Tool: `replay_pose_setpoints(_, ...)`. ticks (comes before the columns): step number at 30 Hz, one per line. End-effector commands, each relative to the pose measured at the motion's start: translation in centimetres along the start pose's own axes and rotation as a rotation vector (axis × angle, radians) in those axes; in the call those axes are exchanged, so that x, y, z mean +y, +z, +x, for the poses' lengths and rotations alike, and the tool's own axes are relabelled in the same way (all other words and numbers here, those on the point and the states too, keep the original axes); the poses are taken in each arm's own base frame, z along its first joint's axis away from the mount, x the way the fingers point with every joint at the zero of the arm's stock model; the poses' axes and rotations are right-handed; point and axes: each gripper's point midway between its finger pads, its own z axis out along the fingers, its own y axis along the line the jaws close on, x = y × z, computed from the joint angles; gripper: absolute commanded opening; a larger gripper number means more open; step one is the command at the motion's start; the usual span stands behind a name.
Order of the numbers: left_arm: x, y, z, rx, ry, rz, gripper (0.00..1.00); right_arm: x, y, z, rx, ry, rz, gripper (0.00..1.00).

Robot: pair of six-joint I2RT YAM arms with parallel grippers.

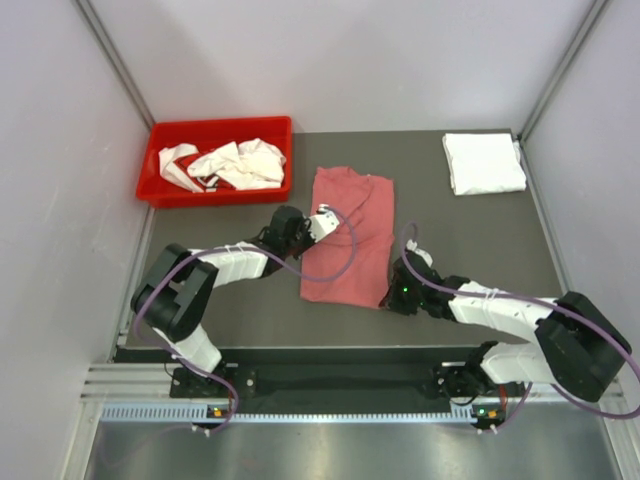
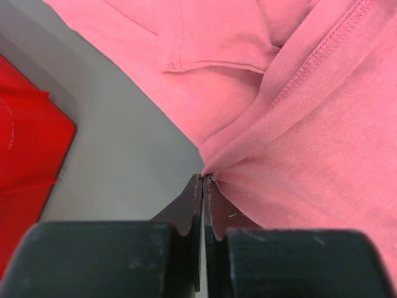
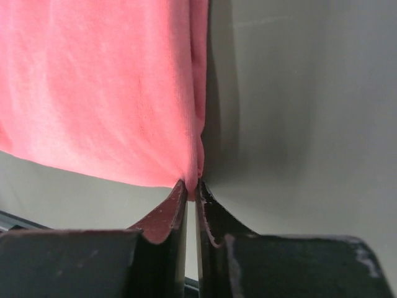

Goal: Fold and stack the t-shirts
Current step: Fold the tshirt

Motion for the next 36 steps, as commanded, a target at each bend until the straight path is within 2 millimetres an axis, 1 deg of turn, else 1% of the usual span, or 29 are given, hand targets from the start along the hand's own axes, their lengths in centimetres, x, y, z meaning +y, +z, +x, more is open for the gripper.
replay_pose_setpoints(1, 2.7, 0.2, -2.7, -0.078, -0.014, -0.078, 0.00, -1.5, 0.0, 0.4, 0.008, -0.005, 0.040, 0.04)
replay_pose_setpoints(3, 2.7, 0.1, -3.1, -0.094, -0.017, -0.046, 0.00, -1.9, -0.2, 0.1, -0.002, -0.003, 0.043, 0.00)
replay_pose_setpoints(6, 2.7, -0.1, -3.3, -0.113, -0.038, 0.022, 0.00, -2.4, -0.6, -0.3, -0.006, -0.010, 0.050, 0.00)
replay_pose_setpoints(9, 3.2, 0.0, -3.4, -0.139, -0.058, 0.077, 0.00, -3.3, -0.8, 0.1, 0.033, -0.016, 0.061, 0.00)
replay_pose_setpoints(10, 3.6, 0.2, -3.8, -0.151, -0.060, 0.078, 0.00, -3.8, -0.7, 0.2, 0.042, -0.023, 0.072, 0.00)
replay_pose_setpoints(12, 3.2, 0.8, -3.3, -0.138, -0.056, 0.115, 0.00, -4.0, -0.9, 0.6, 0.070, -0.019, 0.066, 0.00)
replay_pose_setpoints(13, 3.0, 1.0, -3.8, -0.155, -0.048, 0.137, 0.02, -4.2, -0.9, 0.7, 0.076, -0.020, 0.066, 0.00)
replay_pose_setpoints(14, 2.6, 1.4, -3.4, -0.148, -0.039, 0.154, 0.04, -4.2, -0.8, 0.6, 0.076, -0.018, 0.066, 0.00)
replay_pose_setpoints(16, 2.6, 1.8, -3.4, -0.153, -0.040, 0.154, 0.06, -4.4, -0.8, 0.6, 0.077, -0.023, 0.071, 0.00)
replay_pose_setpoints(19, 3.1, 2.5, -3.2, -0.143, -0.063, 0.125, 0.21, -4.3, -0.8, 0.5, 0.078, -0.029, 0.069, 0.00)
replay_pose_setpoints(20, 3.4, 2.7, -3.0, -0.130, -0.081, 0.103, 0.31, -4.2, -0.8, 0.4, 0.078, -0.030, 0.069, 0.00)
replay_pose_setpoints(22, 4.2, 2.8, -3.3, -0.131, -0.116, 0.064, 0.42, -4.2, -0.8, 0.4, 0.077, -0.032, 0.069, 0.00)
replay_pose_setpoints(23, 5.1, 2.7, -3.2, -0.112, -0.134, 0.020, 0.52, -4.0, -0.8, 0.3, 0.076, -0.032, 0.066, 0.01)
replay_pose_setpoints(24, 5.6, 2.7, -3.2, -0.107, -0.150, -0.002, 0.55, -4.1, -0.8, 0.3, 0.076, -0.030, 0.068, 0.02)
replay_pose_setpoints(25, 6.6, 2.5, -3.9, -0.111, -0.185, -0.039, 0.57, -4.1, -0.8, 0.3, 0.077, -0.033, 0.069, 0.02)
replay_pose_setpoints(27, 8.3, 2.2, -3.8, -0.086, -0.221, -0.118, 0.58, -4.2, -0.9, 0.4, 0.080, -0.033, 0.073, 0.04)
replay_pose_setpoints(28, 9.2, 1.9, -4.6, -0.098, -0.241, -0.145, 0.59, -4.2, -0.9, 0.4, 0.080, -0.035, 0.075, 0.04)
replay_pose_setpoints(30, 10.1, 1.6, -4.6, -0.082, -0.300, -0.163, 0.60, -4.1, -1.2, 0.3, 0.078, -0.035, 0.070, 0.06)
replay_pose_setpoints(31, 10.7, 1.3, -5.4, -0.094, -0.328, -0.170, 0.60, -4.1, -1.3, 0.3, 0.077, -0.037, 0.069, 0.06)
replay_pose_setpoints(32, 11.0, 0.9, -5.0, -0.065, -0.344, -0.188, 0.60, -3.9, -1.4, 0.1, 0.070, -0.040, 0.063, 0.11)
replay_pose_setpoints(34, 11.2, -0.2, -6.1, -0.086, -0.361, -0.180, 0.61, -3.9, -1.6, 0.1, 0.071, -0.041, 0.062, 0.18)
replay_pose_setpoints(35, 10.5, -0.5, -6.8, -0.107, -0.367, -0.137, 0.61, -3.8, -1.7, 0.0, 0.067, -0.043, 0.058, 0.25)
replay_pose_setpoints(36, 9.8, -0.9, -6.8, -0.104, -0.366, -0.102, 0.62, -3.8, -1.7, 0.0, 0.067, -0.045, 0.060, 0.30)
